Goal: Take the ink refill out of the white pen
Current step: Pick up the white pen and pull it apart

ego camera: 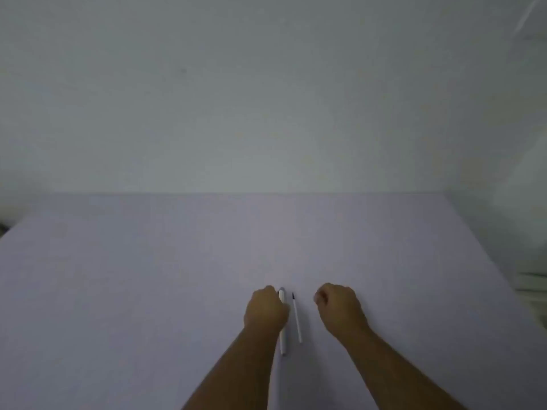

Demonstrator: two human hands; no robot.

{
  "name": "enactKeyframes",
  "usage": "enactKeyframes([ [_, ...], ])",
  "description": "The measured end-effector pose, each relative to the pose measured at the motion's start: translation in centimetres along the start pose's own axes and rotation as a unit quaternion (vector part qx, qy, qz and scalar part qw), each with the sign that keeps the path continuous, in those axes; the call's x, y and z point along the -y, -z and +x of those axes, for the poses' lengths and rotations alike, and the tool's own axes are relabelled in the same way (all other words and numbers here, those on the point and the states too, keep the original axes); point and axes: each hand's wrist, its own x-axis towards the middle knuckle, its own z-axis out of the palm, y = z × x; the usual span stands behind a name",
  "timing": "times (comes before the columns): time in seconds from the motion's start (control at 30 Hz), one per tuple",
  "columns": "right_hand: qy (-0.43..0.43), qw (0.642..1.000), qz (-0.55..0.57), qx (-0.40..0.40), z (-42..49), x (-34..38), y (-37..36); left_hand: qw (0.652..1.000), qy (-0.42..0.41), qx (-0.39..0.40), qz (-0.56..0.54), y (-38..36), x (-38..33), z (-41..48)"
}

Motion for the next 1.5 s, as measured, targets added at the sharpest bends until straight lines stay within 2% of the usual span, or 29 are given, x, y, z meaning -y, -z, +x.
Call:
enactKeyframes([
  [0.17,-0.023,0.999,0.035,0.018,0.2,-0.3,-1.5,0.997,0.057,0.025,-0.036,-2.3,1.0,0.0],
  [0.37,-0.022,0.996,0.062,0.064,0.5,0.1,-2.9,0.995,0.051,0.015,-0.081,-2.7,1.8,0.3],
  [0.5,-0.049,0.988,0.129,0.074,0.8,1.3,-3.1,0.989,0.007,-0.014,-0.146,-2.6,2.1,-0.1],
  [0.63,-0.124,0.966,0.217,0.060,1.6,2.6,-2.6,0.987,-0.065,-0.013,-0.143,-2.6,1.6,-0.7],
  [0.8,-0.140,0.958,0.239,0.071,2.5,2.6,-1.6,0.984,-0.093,0.002,-0.149,-2.4,1.3,-0.6],
  [1.0,-0.212,0.919,0.331,-0.038,3.1,1.6,-1.0,0.989,-0.107,0.048,-0.094,-2.1,1.0,-0.4],
  [1.07,-0.185,0.940,0.285,-0.017,3.2,0.5,-0.8,0.990,-0.086,0.038,-0.105,-2.1,1.5,-0.4],
  [1.17,-0.124,0.983,0.131,0.045,2.4,-0.9,-1.5,0.989,-0.057,0.020,-0.134,-1.9,2.0,-0.4],
  [1.37,-0.063,0.996,0.056,0.038,1.7,-1.2,-2.7,0.984,-0.054,0.023,-0.167,-1.8,1.7,-0.8],
  [1.5,-0.064,0.996,0.058,0.028,1.7,-1.3,-3.1,0.983,-0.054,0.028,-0.176,-1.7,1.9,-1.0],
])
